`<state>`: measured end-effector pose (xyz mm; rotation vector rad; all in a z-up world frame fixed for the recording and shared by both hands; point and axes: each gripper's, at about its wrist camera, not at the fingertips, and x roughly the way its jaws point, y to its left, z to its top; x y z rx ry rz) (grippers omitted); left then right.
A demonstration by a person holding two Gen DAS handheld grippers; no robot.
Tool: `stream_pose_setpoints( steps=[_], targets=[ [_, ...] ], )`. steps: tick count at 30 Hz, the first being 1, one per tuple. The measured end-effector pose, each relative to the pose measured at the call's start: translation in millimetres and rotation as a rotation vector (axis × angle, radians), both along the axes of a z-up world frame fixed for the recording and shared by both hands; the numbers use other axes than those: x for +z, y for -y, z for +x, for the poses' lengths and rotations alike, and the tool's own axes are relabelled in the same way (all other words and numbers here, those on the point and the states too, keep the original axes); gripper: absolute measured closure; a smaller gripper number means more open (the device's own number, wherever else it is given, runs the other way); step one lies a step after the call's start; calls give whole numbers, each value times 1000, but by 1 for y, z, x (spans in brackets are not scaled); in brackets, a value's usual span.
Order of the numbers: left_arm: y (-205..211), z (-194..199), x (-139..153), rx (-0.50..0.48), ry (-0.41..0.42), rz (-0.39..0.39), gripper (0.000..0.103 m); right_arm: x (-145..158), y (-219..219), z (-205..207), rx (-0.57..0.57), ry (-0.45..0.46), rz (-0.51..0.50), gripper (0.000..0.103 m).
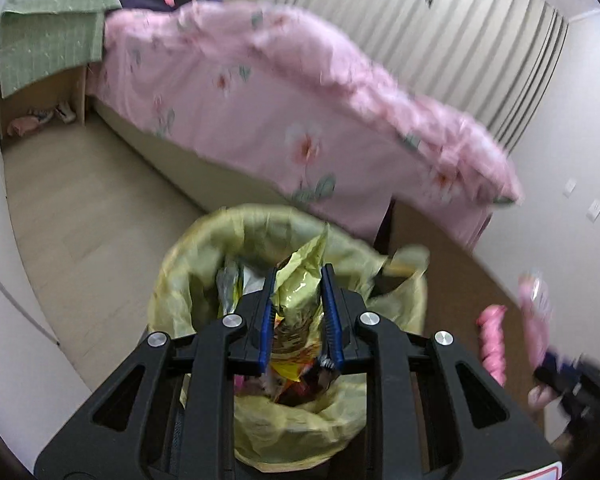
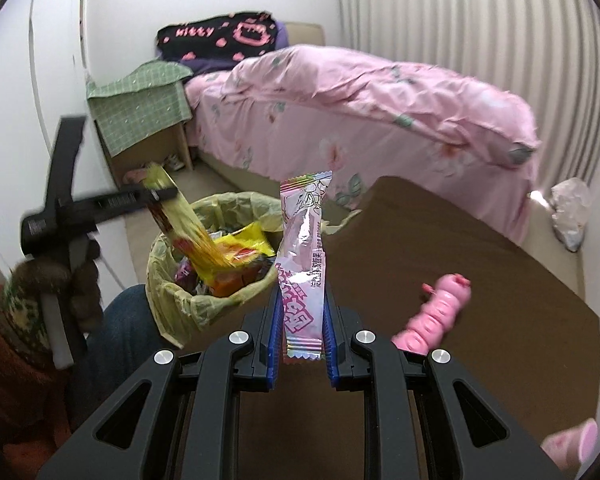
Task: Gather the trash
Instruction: 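Carry the chips bag and pink wrapper with both grippers over the yellow bag, then open both grippers to drop the chips bag and pink wrapper into the yellow bag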
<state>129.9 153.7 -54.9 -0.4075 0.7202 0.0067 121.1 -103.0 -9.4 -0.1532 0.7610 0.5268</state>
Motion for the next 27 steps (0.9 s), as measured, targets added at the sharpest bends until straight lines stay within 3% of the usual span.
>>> stream_pose_setpoints(
  steps=[7,11,18,23,25,27],
  targets=[
    [15,25,-49,-61,-121,32,82,-20,-53,57,83,-62,-10,85],
    [2,22,-45,-21,-106,-21,82,-43,-84,84,115,-150,-9,85],
    [-4,19,-39,4,-101,-41,81,-72,-106,106,133,-239,-24,84],
    [-15,12,-32,37,-50,-142,54,-77,-104,100,115,-224,-26,68],
    [-14,11,-28,30,-37,-159,49,-76,-99,99,116,-233,-3,61],
    [-11,9,-23,20,-33,-162,46,-73,-95,96,105,-230,9,61]
  ],
)
